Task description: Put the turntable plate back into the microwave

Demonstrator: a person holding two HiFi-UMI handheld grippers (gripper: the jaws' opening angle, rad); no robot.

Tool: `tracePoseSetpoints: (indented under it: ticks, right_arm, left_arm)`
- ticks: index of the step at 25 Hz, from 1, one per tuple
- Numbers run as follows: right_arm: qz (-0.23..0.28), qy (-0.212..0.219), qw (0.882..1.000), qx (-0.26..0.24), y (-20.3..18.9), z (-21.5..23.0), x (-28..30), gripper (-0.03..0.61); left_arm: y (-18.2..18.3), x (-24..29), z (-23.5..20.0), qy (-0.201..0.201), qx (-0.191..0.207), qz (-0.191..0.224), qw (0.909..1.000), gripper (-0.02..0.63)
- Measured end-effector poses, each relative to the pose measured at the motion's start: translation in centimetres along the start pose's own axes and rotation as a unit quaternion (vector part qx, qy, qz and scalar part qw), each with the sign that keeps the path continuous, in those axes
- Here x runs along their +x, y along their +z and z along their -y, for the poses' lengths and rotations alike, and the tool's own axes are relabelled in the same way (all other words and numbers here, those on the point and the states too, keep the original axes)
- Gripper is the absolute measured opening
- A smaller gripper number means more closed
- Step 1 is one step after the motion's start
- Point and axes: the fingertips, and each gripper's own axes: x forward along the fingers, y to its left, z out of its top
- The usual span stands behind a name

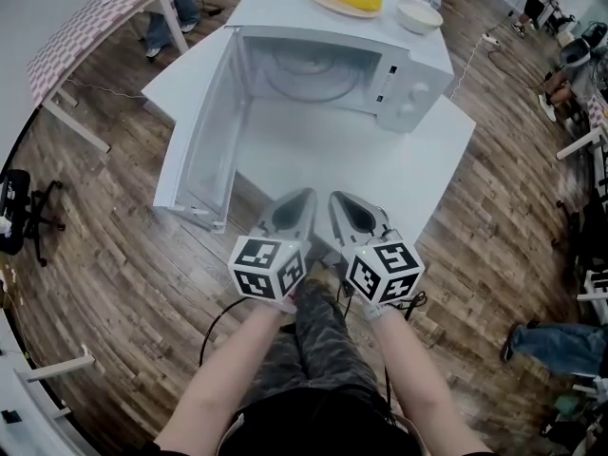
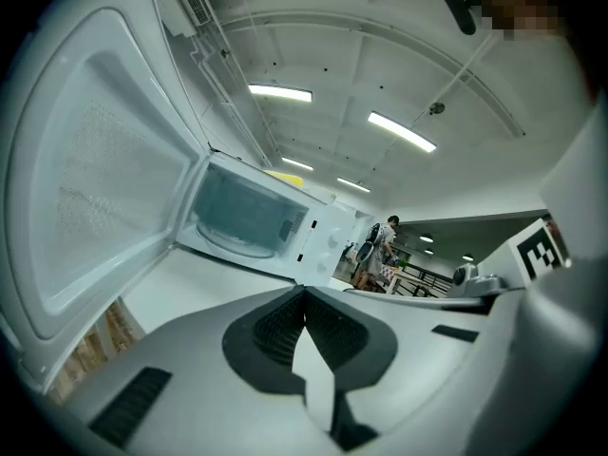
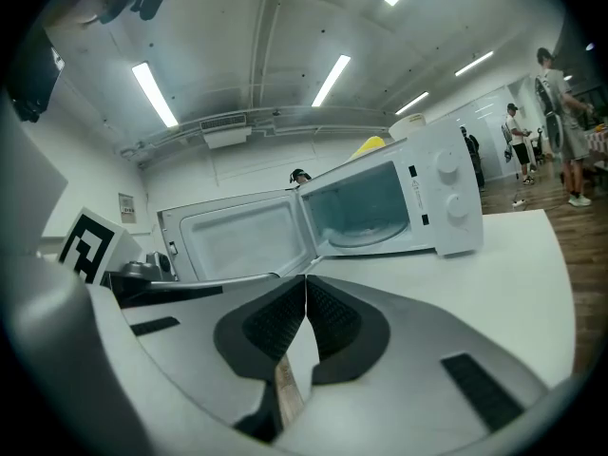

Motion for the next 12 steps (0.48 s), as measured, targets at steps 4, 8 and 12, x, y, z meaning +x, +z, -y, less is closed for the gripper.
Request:
tracePoseSetpoints:
  ticks: [4, 8, 12]
  right_arm:
    - [0.003, 0.004, 1.000, -0.011, -0.4, -1.3, -1.6, 0.021]
    - [0.010, 0.011, 1.000, -0.015, -0.4, -2.4, -3.1, 0.021]
    - [0.012, 0.025, 0.999, -0.025, -0.2, -4.1, -4.6, 0.021]
  left_arm:
    - [-0.2, -1.8, 0.9, -0.003, 0.005, 0.005, 1.0000, 0.012]
    - [-0.3, -3.2, 2.1, -0.011, 0.016, 0.005, 0.9998, 0.014]
    - [-0.4, -5.1, 3.2, -0.021, 0.017, 0.007, 0.9996, 0.014]
